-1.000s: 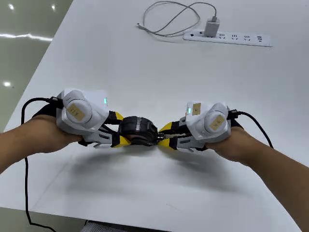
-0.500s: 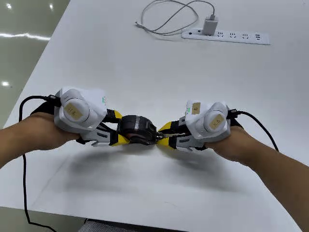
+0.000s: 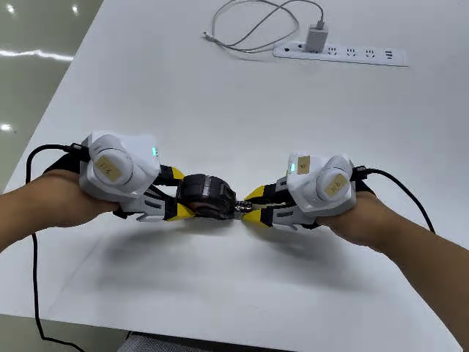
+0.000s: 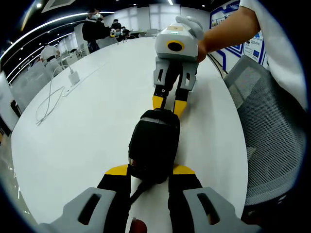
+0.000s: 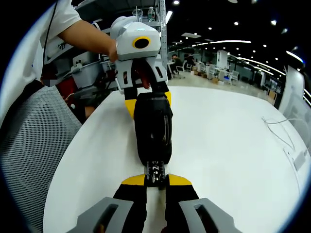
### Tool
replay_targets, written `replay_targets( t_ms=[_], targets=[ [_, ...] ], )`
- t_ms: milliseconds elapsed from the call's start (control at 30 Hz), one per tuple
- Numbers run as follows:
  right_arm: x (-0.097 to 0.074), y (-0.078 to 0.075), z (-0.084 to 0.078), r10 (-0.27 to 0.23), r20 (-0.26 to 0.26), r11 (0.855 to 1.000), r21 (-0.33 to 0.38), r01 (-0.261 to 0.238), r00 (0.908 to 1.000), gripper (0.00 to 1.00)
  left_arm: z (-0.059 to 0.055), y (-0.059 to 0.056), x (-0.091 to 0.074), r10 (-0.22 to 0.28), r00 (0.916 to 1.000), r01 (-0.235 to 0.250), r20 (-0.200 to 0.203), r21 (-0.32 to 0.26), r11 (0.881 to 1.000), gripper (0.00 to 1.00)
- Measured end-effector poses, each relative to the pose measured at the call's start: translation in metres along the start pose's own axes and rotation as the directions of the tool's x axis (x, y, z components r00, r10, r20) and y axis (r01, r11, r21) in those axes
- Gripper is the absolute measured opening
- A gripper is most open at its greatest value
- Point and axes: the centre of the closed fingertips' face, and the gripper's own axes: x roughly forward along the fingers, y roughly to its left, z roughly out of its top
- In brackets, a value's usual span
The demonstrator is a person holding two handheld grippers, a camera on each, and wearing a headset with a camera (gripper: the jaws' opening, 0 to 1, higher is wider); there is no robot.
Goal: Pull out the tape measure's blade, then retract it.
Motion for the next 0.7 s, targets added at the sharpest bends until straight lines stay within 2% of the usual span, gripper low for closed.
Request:
replay_targets(
  t_ms=[700],
  targets=[
    [-0.019,-0.002,-0.015,-0.008,-0.016,1.0,0.007,0.008,0.9998,0.1,0.0,0.0,0.001,0.0,1.0,0.0,-0.001,-0.01,1.0,0.24]
  ],
)
